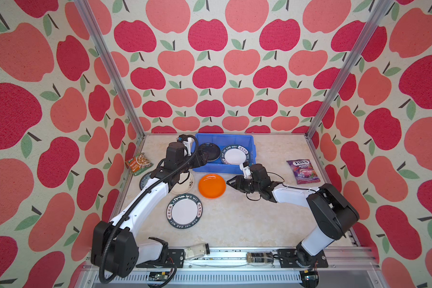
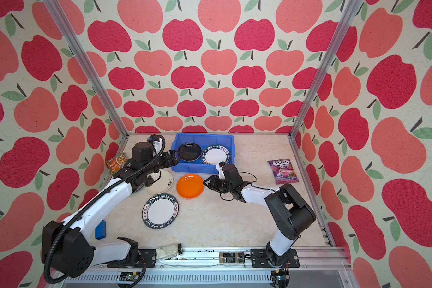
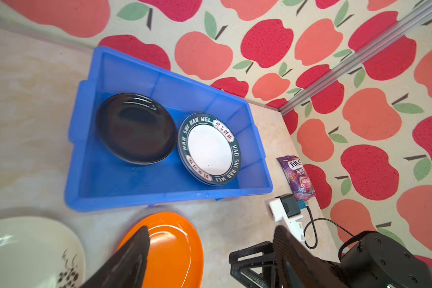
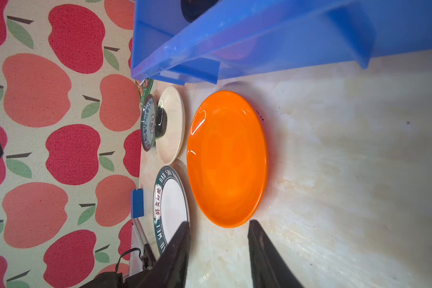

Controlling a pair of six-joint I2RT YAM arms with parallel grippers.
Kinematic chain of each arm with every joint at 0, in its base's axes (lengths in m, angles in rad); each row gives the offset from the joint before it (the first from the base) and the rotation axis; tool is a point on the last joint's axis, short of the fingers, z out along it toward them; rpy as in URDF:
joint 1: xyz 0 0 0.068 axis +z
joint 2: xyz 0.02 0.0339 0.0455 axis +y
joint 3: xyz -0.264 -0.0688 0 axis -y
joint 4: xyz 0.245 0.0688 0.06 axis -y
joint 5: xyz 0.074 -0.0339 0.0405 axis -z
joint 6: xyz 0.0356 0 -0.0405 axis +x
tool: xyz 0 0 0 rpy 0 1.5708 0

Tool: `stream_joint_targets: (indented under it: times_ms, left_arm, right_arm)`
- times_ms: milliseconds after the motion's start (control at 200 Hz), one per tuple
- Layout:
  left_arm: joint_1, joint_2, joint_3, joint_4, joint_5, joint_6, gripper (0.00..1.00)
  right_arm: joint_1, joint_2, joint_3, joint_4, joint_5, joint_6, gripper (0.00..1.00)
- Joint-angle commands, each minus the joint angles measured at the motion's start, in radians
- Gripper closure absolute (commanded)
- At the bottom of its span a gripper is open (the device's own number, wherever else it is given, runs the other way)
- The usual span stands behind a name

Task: Place the plates into the plastic bin on the countertop
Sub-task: 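Swing the left arm toward the floral plate while the right arm moves nearer the bin, then lower the left gripper onto the blue-and-white floral plate's rim and close it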

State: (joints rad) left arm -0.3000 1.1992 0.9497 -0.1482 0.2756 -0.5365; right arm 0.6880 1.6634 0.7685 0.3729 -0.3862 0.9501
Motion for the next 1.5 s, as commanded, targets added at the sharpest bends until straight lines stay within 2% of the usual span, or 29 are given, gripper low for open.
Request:
stream_joint_targets:
  times_ms: [0, 100, 270, 460, 580, 710, 855, 1096, 1306, 1496]
  left_arm:
    - [0.081, -0.184, -0.104, -0.14, -0.096, -0.075, 0.2]
    - [0.198, -0.313, -0.19, -0.23, -0.097, -0.138, 0.21]
    - [0.444, -0.447, -0.315, -0.282, 0.035, -0.237, 0.25]
    - [0.726, -0.4, -0.411, -0.243, 0.258, -0.276, 0.35]
    - [0.81, -0.333, -0.425, -0.213, 0.335, -0.292, 0.38]
    - [0.831, -0.239, -0.422, -0.165, 0.389, -0.319, 0.41]
    - [0.824, -0.146, -0.392, -0.176, 0.376, -0.309, 0.44]
    - [0.811, -0.162, -0.349, -0.295, 0.208, -0.313, 0.45]
    - [0.81, -0.116, -0.392, -0.216, 0.171, -0.357, 0.46]
    - [0.809, 0.016, -0.385, -0.143, 0.126, -0.363, 0.47]
  right_arm:
    - [0.007, 0.006, -0.01, 0.022, -0.012, 0.025, 0.59]
    - [0.008, -0.008, 0.017, -0.045, -0.013, -0.009, 0.59]
    - [0.006, -0.003, 0.046, -0.083, -0.032, -0.048, 0.6]
    - [-0.017, 0.034, 0.045, -0.049, -0.08, -0.045, 0.6]
    - [-0.048, 0.057, 0.03, 0.001, -0.121, -0.017, 0.61]
    - [-0.066, 0.069, 0.031, 0.017, -0.141, -0.015, 0.62]
    - [-0.088, 0.093, 0.026, 0.058, -0.173, -0.002, 0.62]
    - [-0.142, 0.135, 0.015, 0.138, -0.238, 0.039, 0.63]
    - [-0.167, 0.153, 0.028, 0.153, -0.275, 0.051, 0.64]
    - [-0.177, 0.163, 0.037, 0.151, -0.289, 0.05, 0.64]
